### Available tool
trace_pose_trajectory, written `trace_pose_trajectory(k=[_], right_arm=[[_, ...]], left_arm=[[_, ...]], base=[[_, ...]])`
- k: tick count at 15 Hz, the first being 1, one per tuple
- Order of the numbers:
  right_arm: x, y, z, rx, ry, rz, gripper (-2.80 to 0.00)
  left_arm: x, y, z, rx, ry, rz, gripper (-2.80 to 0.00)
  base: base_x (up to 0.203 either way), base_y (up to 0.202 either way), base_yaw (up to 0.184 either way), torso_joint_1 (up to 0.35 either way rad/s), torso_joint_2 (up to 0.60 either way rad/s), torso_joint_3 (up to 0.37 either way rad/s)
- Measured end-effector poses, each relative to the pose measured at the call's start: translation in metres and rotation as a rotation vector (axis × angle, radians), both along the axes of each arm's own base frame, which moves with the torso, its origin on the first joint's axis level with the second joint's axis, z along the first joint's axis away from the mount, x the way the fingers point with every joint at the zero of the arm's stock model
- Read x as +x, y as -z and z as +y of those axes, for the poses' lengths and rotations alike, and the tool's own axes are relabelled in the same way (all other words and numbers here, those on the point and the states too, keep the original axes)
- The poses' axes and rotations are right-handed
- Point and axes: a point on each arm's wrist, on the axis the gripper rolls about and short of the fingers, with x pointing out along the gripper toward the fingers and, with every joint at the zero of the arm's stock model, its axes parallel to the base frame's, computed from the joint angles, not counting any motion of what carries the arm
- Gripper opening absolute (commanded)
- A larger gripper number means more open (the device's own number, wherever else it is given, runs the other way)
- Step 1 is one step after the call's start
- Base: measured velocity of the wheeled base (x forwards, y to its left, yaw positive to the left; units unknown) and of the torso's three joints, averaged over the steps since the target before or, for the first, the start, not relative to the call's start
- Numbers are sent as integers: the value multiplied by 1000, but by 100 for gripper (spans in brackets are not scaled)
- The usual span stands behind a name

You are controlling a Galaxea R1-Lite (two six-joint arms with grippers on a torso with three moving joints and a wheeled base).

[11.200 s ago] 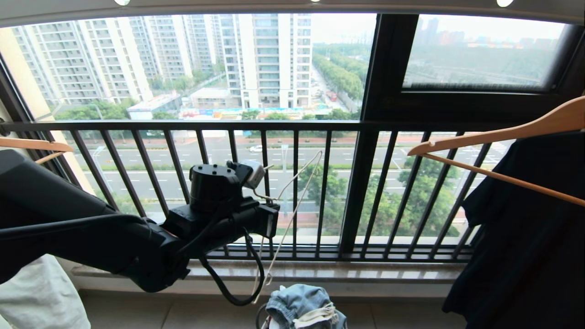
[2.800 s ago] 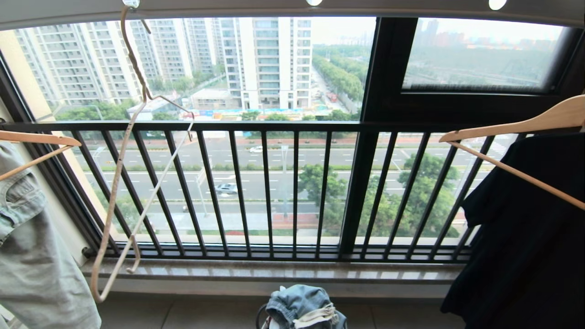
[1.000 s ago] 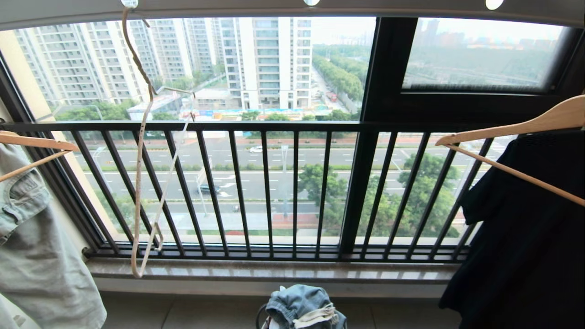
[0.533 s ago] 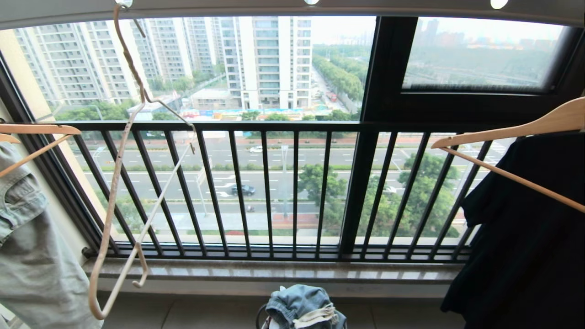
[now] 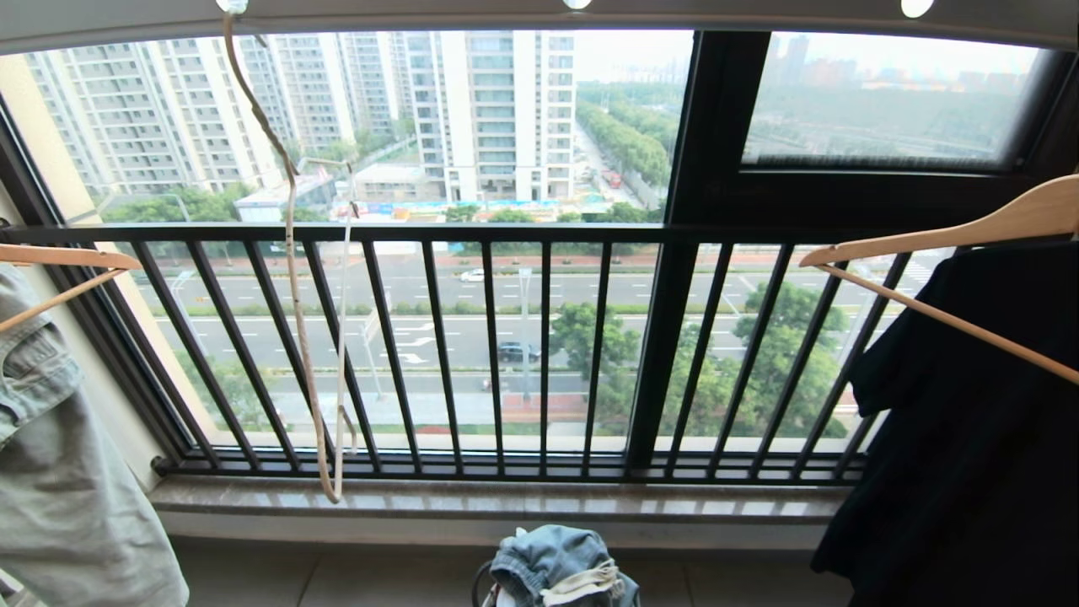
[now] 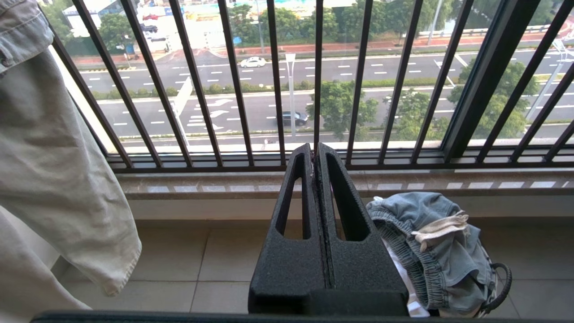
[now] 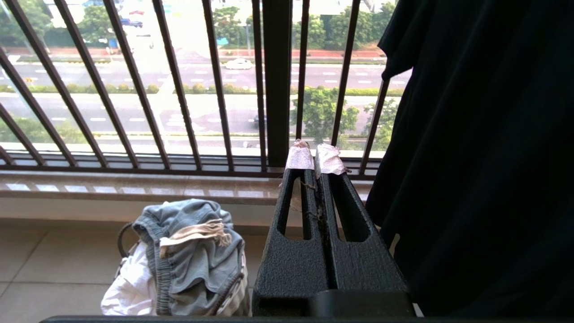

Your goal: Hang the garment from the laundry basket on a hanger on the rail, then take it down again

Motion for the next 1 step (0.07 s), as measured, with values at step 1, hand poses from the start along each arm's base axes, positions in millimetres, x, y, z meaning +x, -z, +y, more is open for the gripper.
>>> trace_pose_trajectory(k=[1], right_arm=[[0, 0, 0, 0, 0, 0, -280]], left_arm=[[0, 0, 0, 0, 0, 0, -280]], base=[[0, 0, 0, 0, 0, 0]])
